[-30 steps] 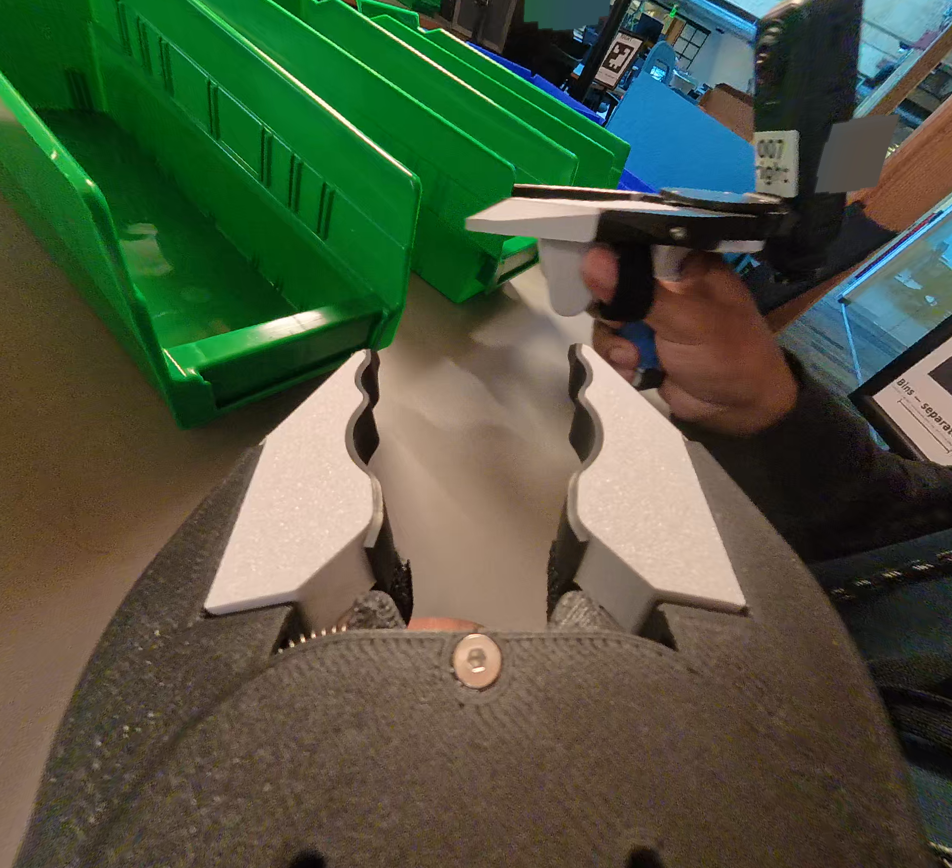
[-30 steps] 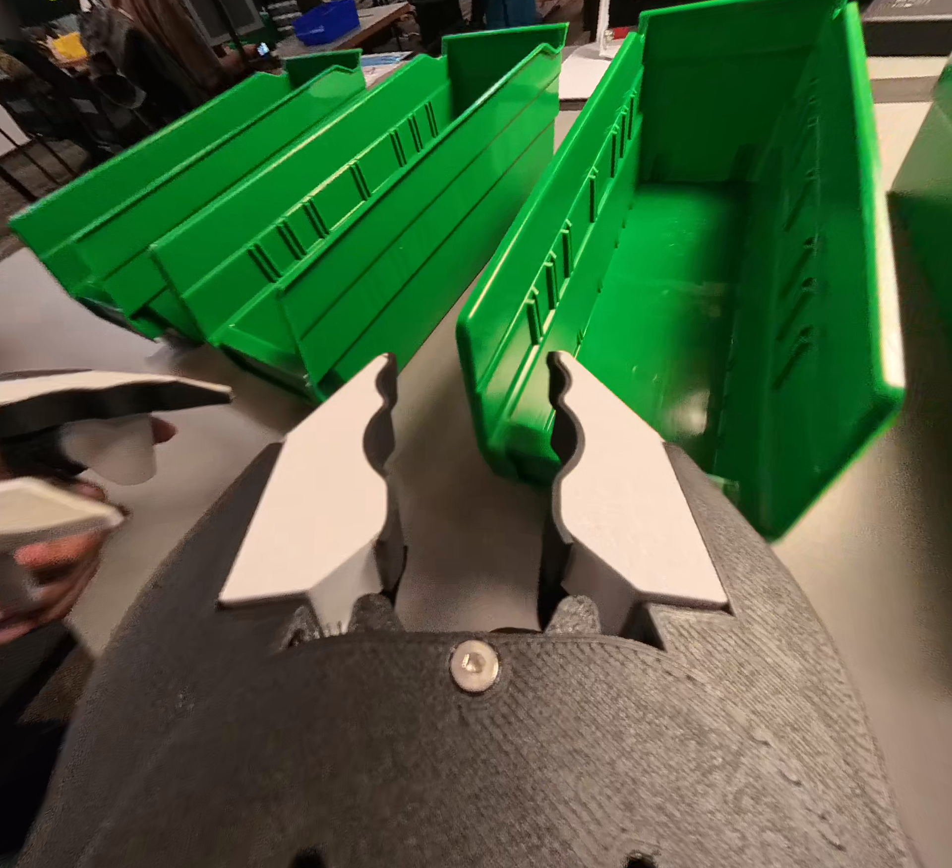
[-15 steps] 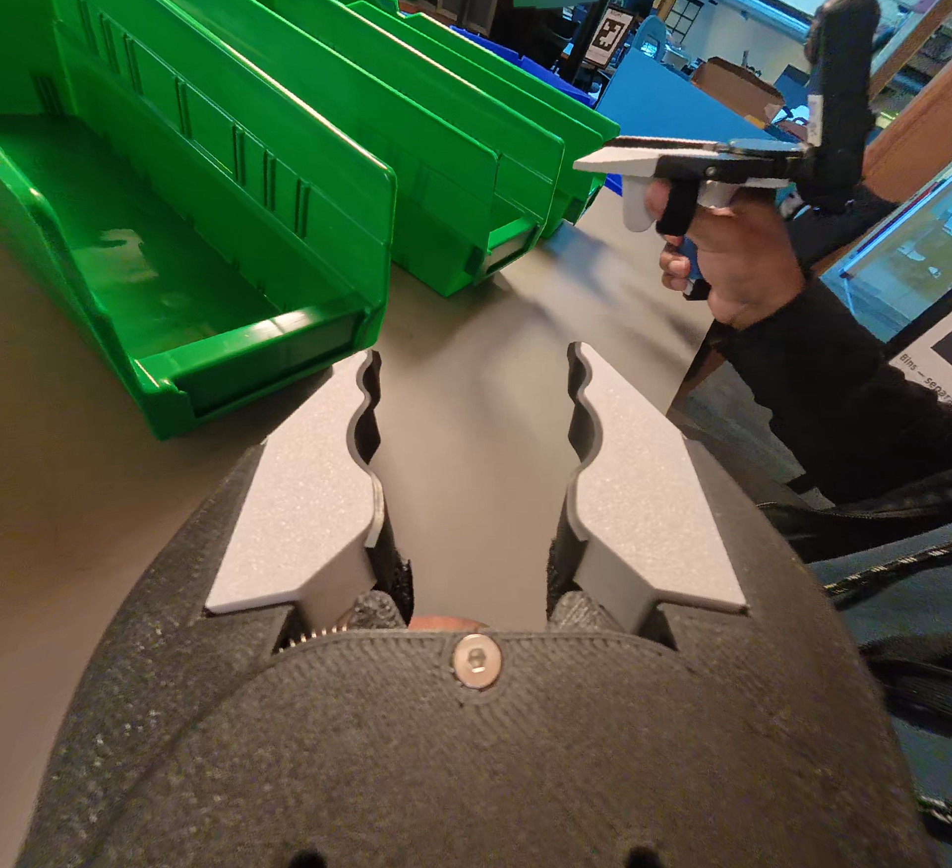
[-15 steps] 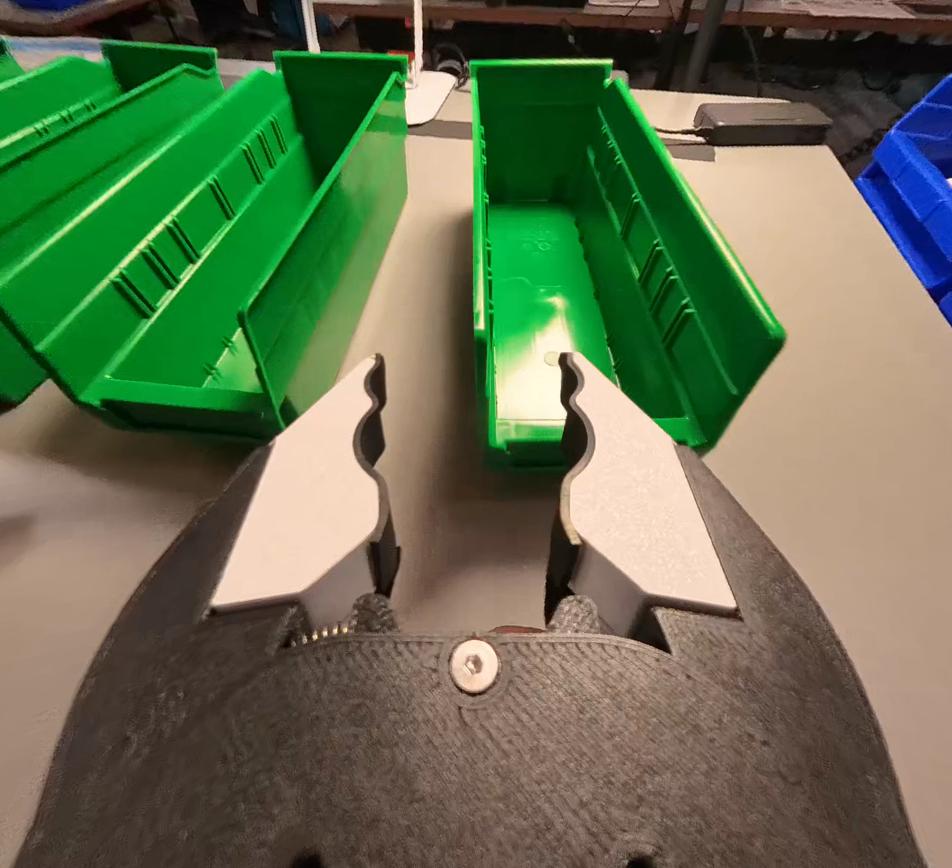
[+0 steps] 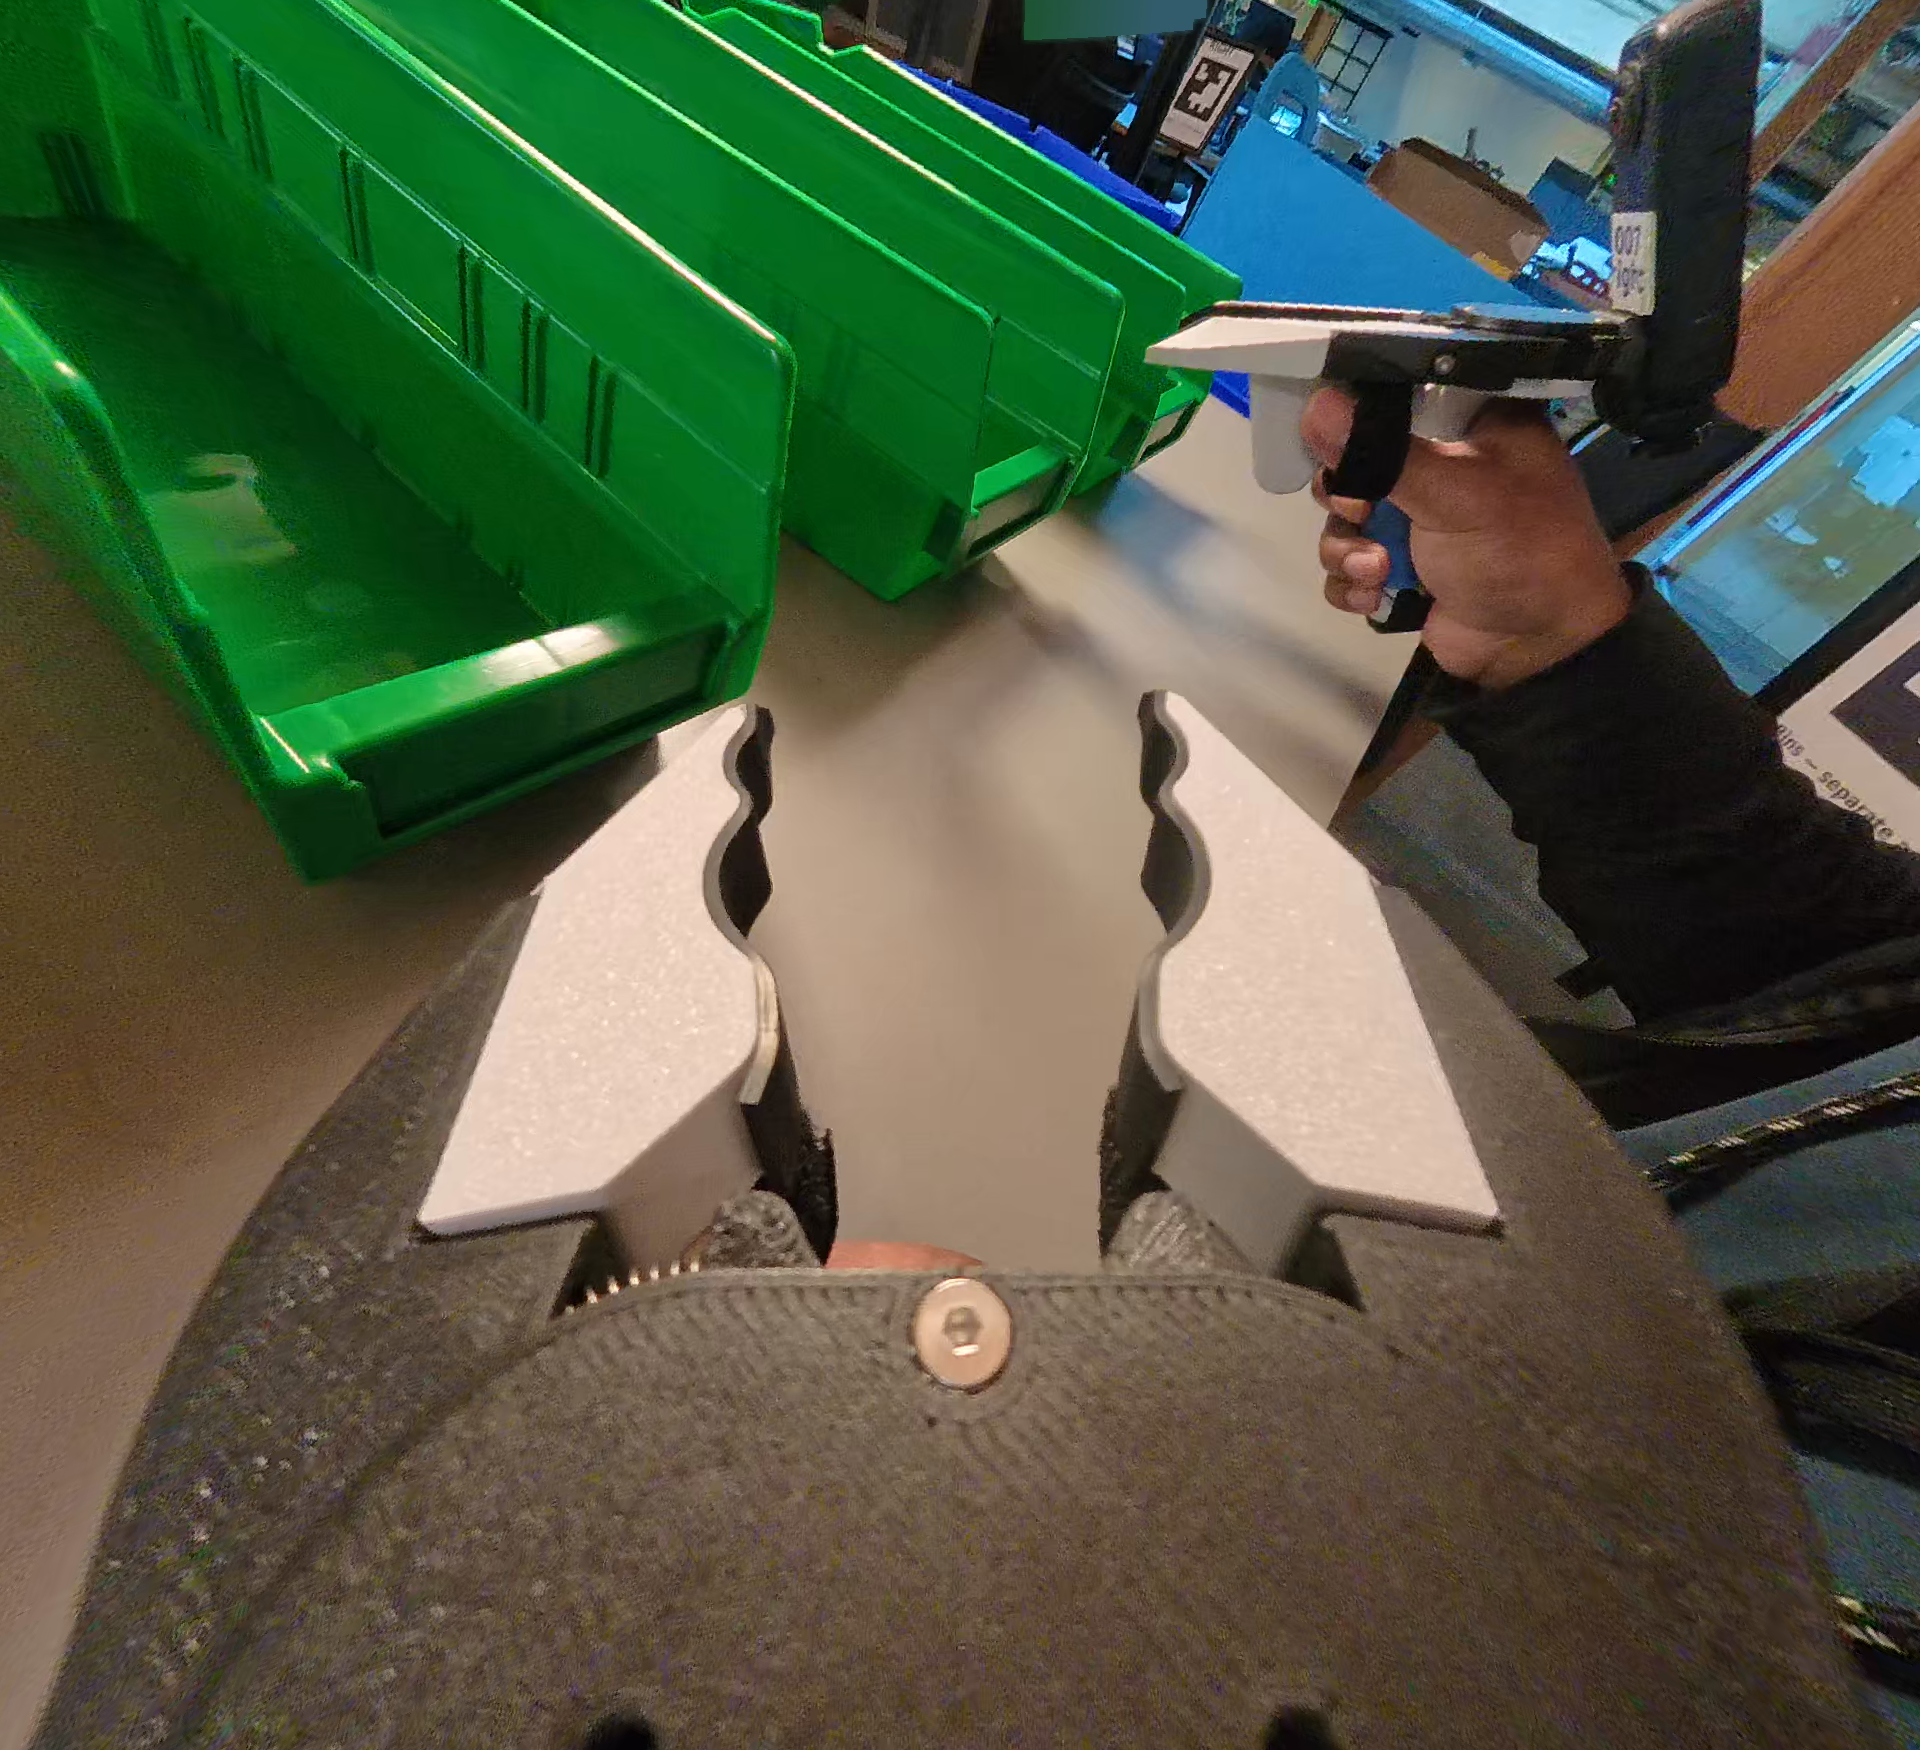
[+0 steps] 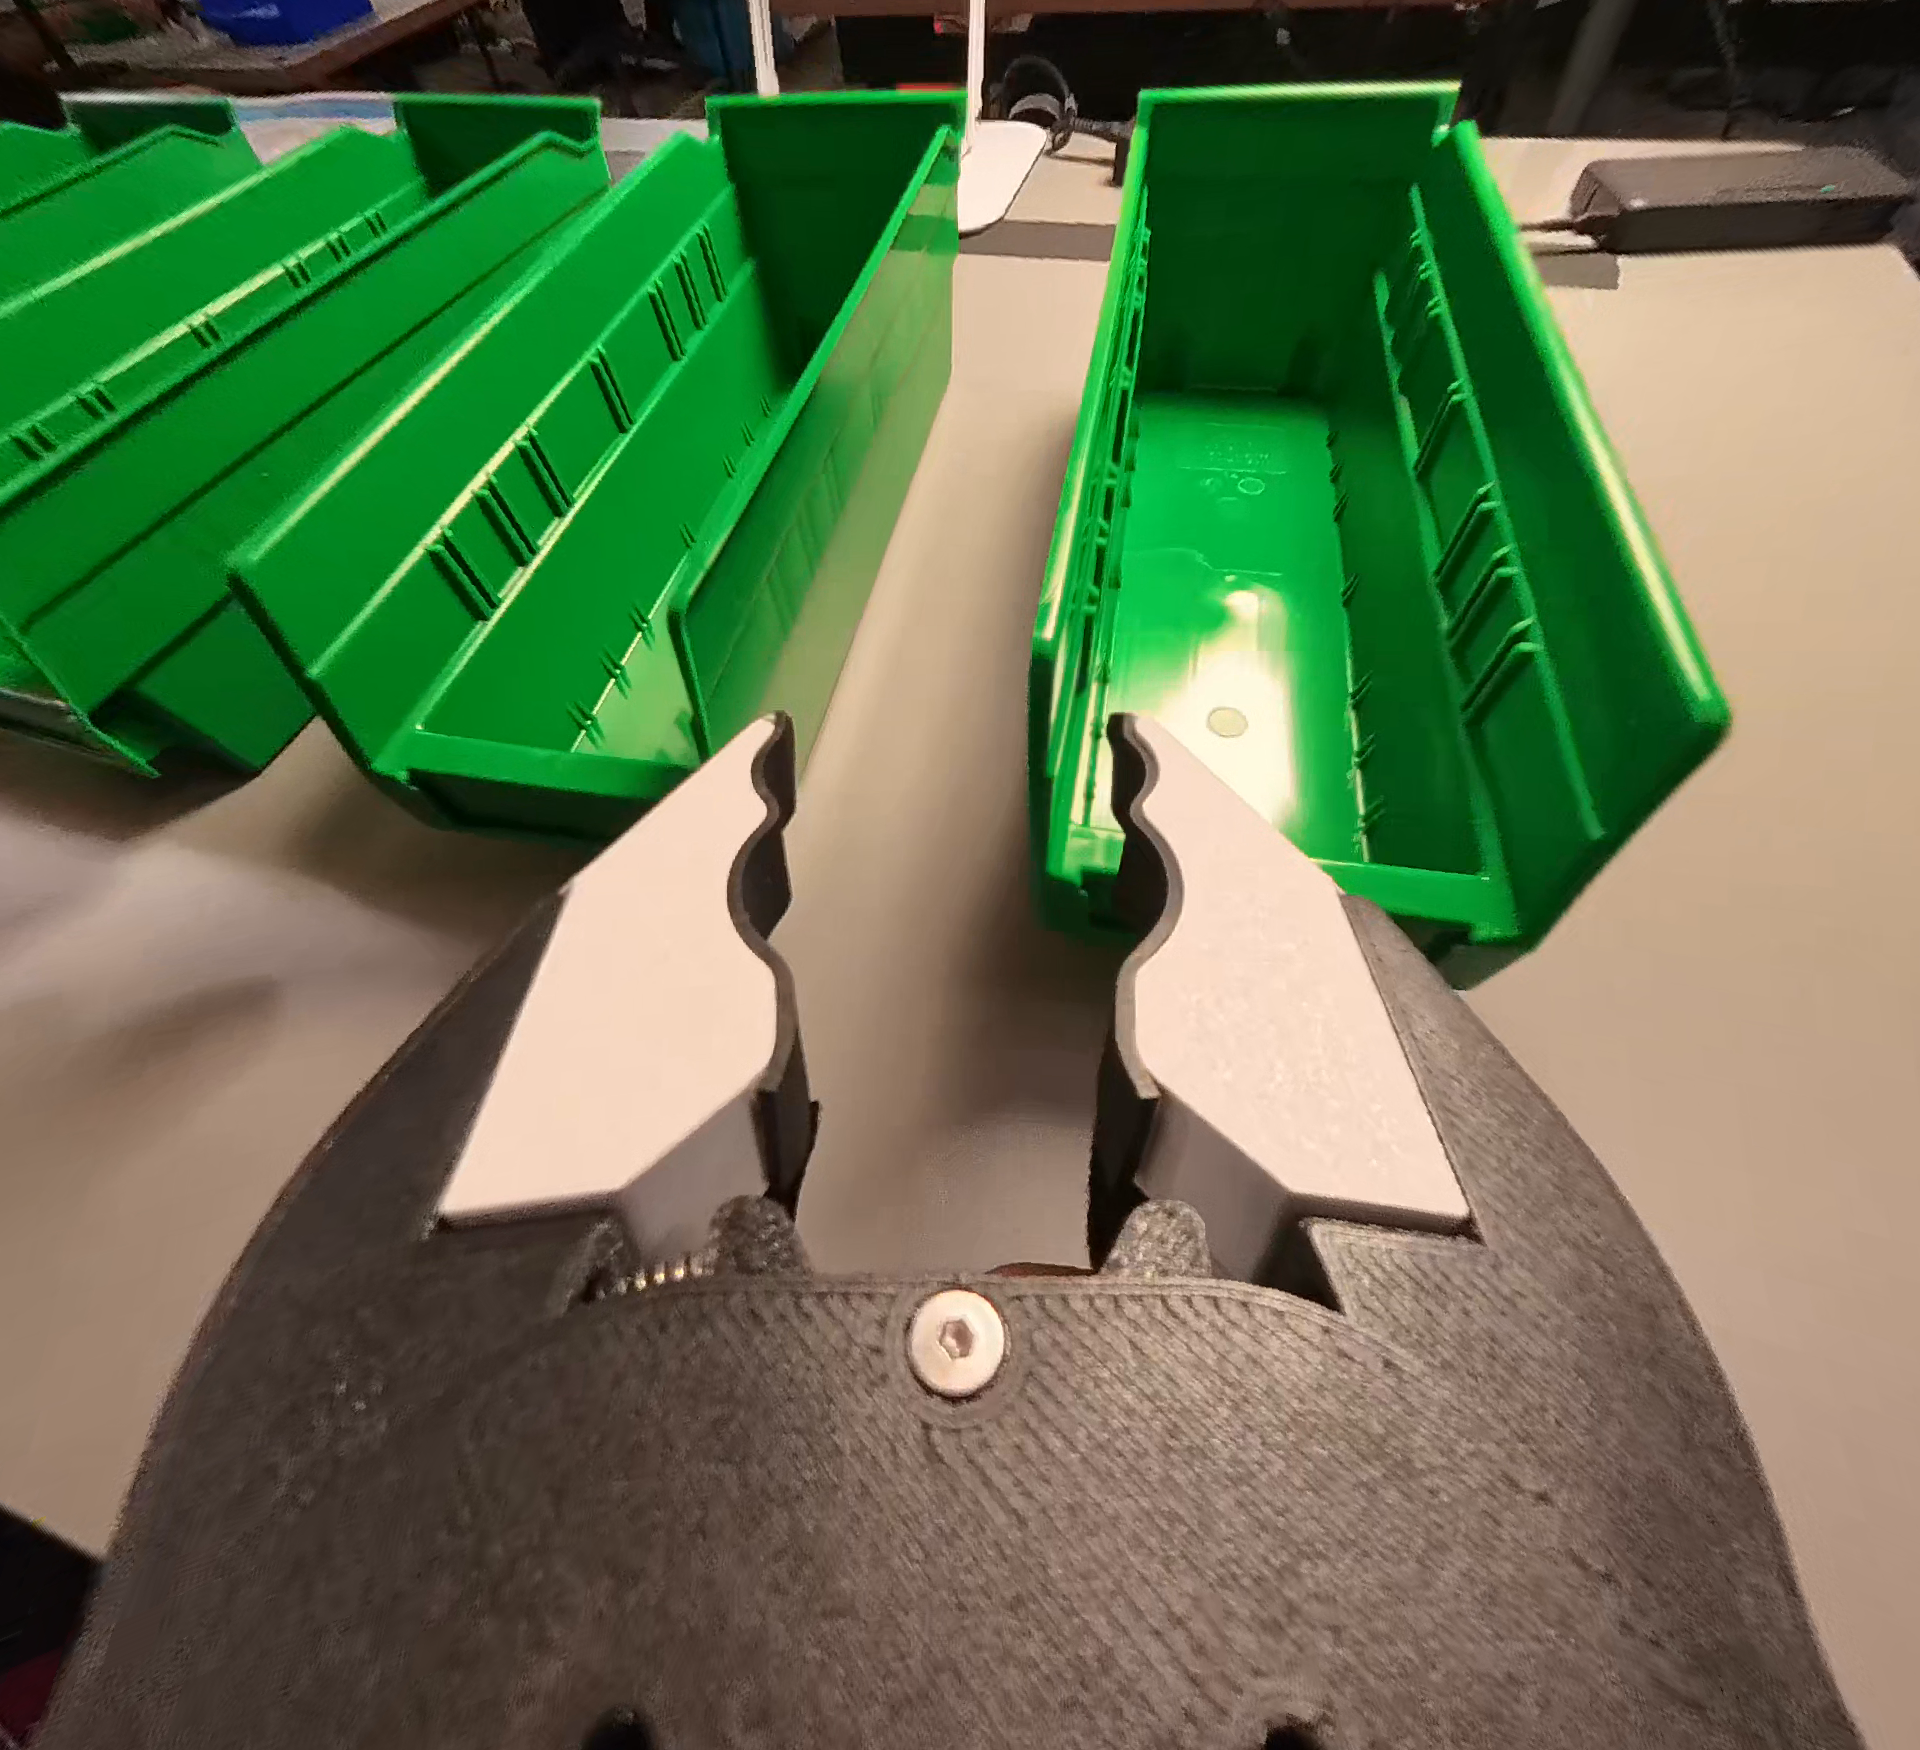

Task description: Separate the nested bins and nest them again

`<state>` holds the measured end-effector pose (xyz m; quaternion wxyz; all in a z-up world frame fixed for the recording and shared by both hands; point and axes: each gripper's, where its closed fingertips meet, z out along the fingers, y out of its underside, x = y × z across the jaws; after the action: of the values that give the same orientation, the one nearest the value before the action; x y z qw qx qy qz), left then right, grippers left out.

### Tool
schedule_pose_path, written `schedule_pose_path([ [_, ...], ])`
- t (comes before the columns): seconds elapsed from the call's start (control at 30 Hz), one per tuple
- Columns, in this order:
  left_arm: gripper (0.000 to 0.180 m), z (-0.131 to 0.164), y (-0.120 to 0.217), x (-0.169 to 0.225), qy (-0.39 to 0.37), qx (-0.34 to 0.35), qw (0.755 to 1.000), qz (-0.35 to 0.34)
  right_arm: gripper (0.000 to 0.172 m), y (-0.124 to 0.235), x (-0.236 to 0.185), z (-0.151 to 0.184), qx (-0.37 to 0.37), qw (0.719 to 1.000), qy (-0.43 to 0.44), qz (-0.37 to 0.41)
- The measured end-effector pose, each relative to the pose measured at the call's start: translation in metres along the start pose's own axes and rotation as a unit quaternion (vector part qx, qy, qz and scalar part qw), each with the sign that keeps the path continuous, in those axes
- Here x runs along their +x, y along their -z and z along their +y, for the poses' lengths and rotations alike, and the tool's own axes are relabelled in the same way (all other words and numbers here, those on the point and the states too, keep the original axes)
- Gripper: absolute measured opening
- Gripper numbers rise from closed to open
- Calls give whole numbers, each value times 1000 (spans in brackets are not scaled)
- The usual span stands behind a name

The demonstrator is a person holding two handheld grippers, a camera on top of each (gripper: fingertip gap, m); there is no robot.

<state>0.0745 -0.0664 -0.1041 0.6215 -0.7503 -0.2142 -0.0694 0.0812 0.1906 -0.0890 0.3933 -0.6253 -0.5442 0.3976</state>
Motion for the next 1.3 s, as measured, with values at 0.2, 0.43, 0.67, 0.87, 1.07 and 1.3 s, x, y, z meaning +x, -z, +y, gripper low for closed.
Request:
schedule_pose_path([
  [0.2, 72, -2, -2, 4, 4, 3, 1000, 17, 80, 18, 15, -30, -15, 1000, 0, 3],
  [0.43, 73, -27, -39, 37, 4, 30, 997, 71, 147, -9, 50, -70, -111, 994, 5, 21],
  [0.67, 74, -70, -85, 83, 18, 89, 986, 137, 158, -60, 70, -70, -265, 964, 5, 12],
  [0.87, 72, -50, -105, 103, 35, 87, 978, 187, 158, -84, 76, -52, -356, 934, 14, 23],
  [1.07, 71, -37, -105, 90, 49, 90, 978, 182, 158, -106, 79, -40, -396, 917, 33, 41],
  [1.3, 70, -45, -88, 82, 80, 113, 967, 213, 158, -117, 92, -16, -448, 891, 39, 63],
])
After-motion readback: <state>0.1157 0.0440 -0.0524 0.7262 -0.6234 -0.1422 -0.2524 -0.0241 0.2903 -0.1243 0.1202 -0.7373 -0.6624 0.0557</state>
